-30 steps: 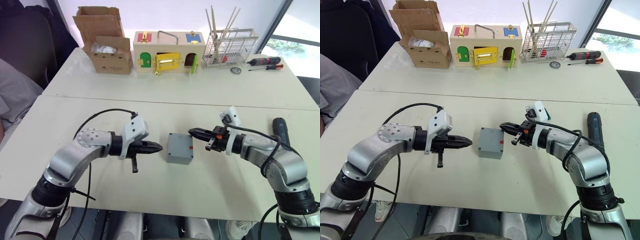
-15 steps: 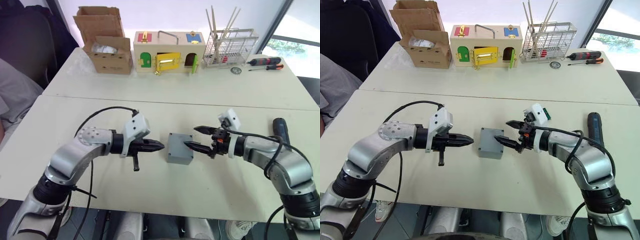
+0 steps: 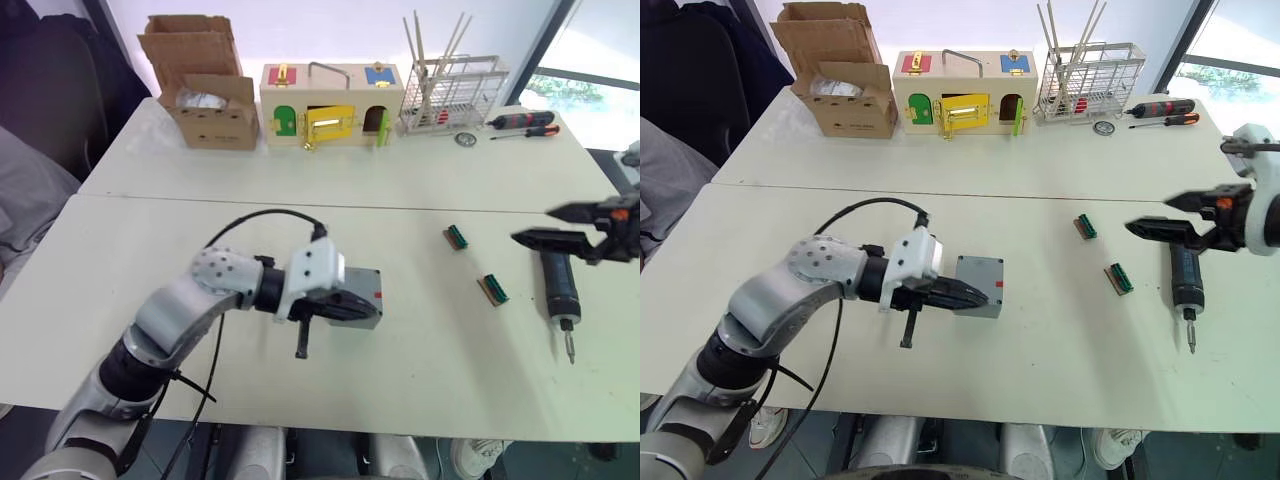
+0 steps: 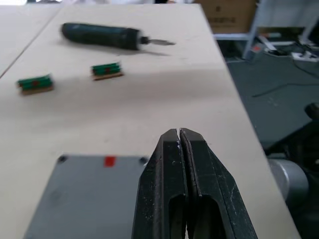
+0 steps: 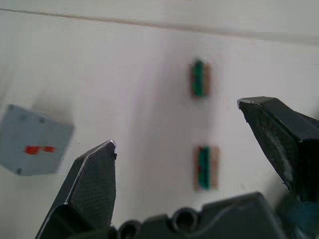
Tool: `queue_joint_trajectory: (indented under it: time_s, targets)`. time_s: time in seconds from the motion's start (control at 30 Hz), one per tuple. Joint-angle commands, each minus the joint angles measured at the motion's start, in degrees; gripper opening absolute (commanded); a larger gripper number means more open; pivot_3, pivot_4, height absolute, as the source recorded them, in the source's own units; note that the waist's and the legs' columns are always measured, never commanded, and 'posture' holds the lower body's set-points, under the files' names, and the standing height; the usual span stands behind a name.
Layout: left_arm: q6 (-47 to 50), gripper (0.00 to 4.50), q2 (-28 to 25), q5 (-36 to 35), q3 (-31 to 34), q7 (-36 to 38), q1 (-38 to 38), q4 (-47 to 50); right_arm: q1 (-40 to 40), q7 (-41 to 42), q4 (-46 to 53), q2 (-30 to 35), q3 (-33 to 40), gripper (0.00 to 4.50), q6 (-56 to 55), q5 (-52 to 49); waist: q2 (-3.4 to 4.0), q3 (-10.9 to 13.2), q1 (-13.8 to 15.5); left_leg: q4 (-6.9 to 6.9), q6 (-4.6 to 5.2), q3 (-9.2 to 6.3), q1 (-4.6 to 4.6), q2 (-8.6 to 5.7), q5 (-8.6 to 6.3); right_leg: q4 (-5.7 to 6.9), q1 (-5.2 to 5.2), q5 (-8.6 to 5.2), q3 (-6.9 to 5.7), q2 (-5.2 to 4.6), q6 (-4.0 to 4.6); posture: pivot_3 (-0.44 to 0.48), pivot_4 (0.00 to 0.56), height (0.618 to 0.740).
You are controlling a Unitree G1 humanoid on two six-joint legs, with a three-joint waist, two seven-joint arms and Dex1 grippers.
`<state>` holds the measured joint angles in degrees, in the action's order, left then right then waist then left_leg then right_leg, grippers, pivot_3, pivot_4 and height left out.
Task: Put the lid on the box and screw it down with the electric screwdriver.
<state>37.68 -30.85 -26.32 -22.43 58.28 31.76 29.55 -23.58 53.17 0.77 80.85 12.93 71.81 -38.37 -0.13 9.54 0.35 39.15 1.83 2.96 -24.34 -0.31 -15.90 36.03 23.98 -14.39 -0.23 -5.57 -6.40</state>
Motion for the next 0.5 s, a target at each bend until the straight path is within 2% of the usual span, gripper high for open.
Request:
queue_joint_trajectory:
  time_s: [0.03,0.13,0.23,0.37,0.5]
  targets:
    - [-1.3,0.0,1.3,0.8,-1.2,-1.1,0.9,3.0,-4.1,4.6,-8.7,5.1,-5.3,4.46,3.2,2.1,0.03,0.0,0.2,0.01,0.0,0.02,-0.02,-0.02,0.0,-0.01,0.02,0.0,0.01,-0.01,0.0,0.0,0.15,0.731]
    - [-1.4,0.0,2.4,1.0,-2.5,-2.2,-0.6,4.3,-11.3,7.5,-19.8,4.4,-15.7,4.46,3.6,8.2,0.03,0.0,0.2,0.04,0.01,0.07,-0.04,-0.04,-0.01,-0.07,0.03,-0.01,0.05,-0.03,0.03,0.0,0.15,0.731]
    - [-0.7,0.0,3.4,1.4,-3.6,-4.0,-1.5,5.3,-16.6,11.0,-26.5,2.6,-23.5,4.46,3.6,13.0,0.11,0.0,0.2,0.03,0.01,0.09,-0.05,-0.05,-0.01,-0.08,0.05,-0.02,0.06,-0.03,0.05,0.0,0.15,0.731]
    - [0.7,0.0,4.1,1.2,-3.9,-6.3,-2.8,6.8,-22.3,15.2,-33.5,-0.5,-31.2,4.46,3.2,18.6,0.17,0.0,0.1,0.03,-0.01,0.1,-0.08,-0.05,0.0,-0.01,0.12,0.0,0.07,0.0,0.01,0.0,0.15,0.731]
    - [1.9,0.0,3.9,2.5,-4.5,-8.9,-4.2,8.0,-29.5,16.2,-44.8,-7.1,-36.4,4.46,0.7,25.3,0.21,0.0,0.1,0.03,-0.01,0.12,-0.07,-0.06,0.0,0.0,0.12,0.02,0.07,0.02,-0.02,0.0,0.15,0.731]
